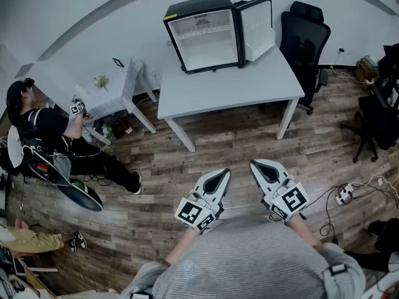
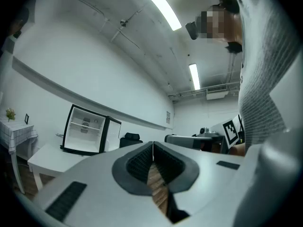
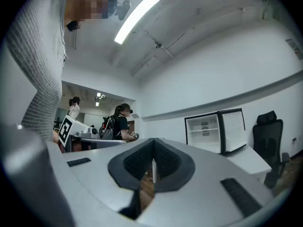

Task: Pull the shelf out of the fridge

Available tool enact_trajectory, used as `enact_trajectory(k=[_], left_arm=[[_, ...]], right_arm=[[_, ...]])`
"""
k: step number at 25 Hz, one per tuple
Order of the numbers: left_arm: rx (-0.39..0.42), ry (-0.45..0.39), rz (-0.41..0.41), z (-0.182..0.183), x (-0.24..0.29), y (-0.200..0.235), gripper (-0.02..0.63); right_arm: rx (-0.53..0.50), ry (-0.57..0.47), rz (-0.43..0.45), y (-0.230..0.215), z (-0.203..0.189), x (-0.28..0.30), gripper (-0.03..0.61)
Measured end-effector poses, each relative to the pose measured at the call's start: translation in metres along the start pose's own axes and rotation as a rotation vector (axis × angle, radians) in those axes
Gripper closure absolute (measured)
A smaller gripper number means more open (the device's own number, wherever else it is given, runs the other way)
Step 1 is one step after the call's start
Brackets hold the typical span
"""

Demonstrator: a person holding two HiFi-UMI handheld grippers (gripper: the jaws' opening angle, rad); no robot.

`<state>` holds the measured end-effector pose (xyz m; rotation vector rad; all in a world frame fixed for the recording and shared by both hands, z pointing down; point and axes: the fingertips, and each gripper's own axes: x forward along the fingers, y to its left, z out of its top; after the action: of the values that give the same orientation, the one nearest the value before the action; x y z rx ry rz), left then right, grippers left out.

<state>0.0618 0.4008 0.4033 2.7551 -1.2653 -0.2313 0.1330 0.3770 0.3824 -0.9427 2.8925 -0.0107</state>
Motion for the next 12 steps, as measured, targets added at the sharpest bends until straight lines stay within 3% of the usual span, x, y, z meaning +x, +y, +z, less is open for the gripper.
enact_trajectory(k=[12], left_arm=[[0.007, 0.007, -0.005, -0.0023, 0.0067, -0.0063, 0.601]], right_arm=[[-0.009, -0.008, -0.006, -0.0044, 0.0013, -0.0057, 0.566]])
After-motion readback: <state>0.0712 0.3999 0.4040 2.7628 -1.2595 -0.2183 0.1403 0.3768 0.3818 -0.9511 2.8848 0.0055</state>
